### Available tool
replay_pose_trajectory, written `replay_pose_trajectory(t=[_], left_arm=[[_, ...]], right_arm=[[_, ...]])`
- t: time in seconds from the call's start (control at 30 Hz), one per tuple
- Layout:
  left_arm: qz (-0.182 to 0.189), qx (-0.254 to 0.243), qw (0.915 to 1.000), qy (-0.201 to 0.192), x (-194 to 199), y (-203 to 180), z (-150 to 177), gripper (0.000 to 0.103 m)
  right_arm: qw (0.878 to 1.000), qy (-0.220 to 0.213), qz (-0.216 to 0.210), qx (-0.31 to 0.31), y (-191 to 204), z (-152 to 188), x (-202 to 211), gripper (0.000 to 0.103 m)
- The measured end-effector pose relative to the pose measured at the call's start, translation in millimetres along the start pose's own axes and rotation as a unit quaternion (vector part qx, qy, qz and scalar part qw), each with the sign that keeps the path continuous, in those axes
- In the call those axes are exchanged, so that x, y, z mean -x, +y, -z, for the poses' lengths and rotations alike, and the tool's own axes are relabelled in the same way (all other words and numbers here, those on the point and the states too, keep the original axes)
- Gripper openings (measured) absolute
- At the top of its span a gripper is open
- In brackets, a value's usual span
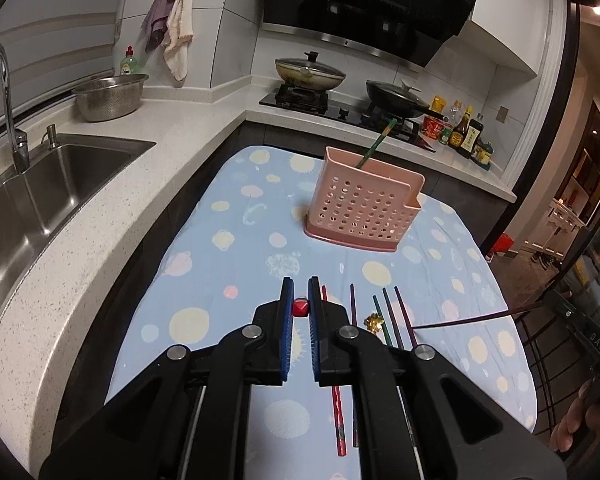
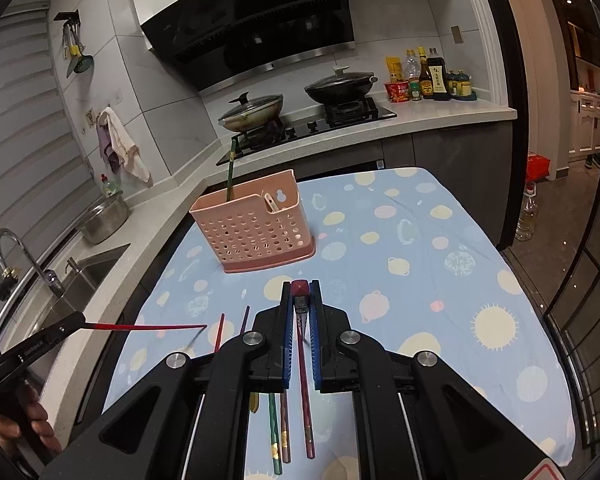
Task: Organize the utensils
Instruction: 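Lift both chopsticks and carry them above the pink holder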
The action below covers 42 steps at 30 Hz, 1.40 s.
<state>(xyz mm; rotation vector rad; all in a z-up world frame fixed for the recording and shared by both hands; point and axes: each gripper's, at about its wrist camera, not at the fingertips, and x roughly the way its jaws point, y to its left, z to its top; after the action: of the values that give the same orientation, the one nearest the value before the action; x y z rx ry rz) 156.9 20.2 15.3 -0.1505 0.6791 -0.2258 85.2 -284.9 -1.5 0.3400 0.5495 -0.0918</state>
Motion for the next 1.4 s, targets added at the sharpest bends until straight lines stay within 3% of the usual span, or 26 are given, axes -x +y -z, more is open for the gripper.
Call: replay_pose_trajectory(t=[0.33,0.73,0.97,1.4], left_arm=[[0.000,-0.005,0.9997,-0.022,-15.0,-4.7,-30.6,0.007],[0.010,-0.017,0.9976,-0.066,-23.7,-23.0,-83.2,0.007],[0.033,-0.025,0.9944,-0.097,-24.9,-39.7,-123.6,0.007],[0.053,-0.042,0.9834,-0.168,-35.9,-68.1,-210.6,0.007]], right_arm=[[1.000,-0.015,-0.005,0.004,4.8,-19.8,-11.5,0.007],[0.998,-0.051,-0.027,-0.003,9.4,-69.1,-29.2,0.007],[0.997,-0.064,-0.053,-0.013,12.6,-110.6,-45.7,0.007],[0.988,-0.129,-0.088,-0.018,47.2,-194.3,-76.8,0.007]])
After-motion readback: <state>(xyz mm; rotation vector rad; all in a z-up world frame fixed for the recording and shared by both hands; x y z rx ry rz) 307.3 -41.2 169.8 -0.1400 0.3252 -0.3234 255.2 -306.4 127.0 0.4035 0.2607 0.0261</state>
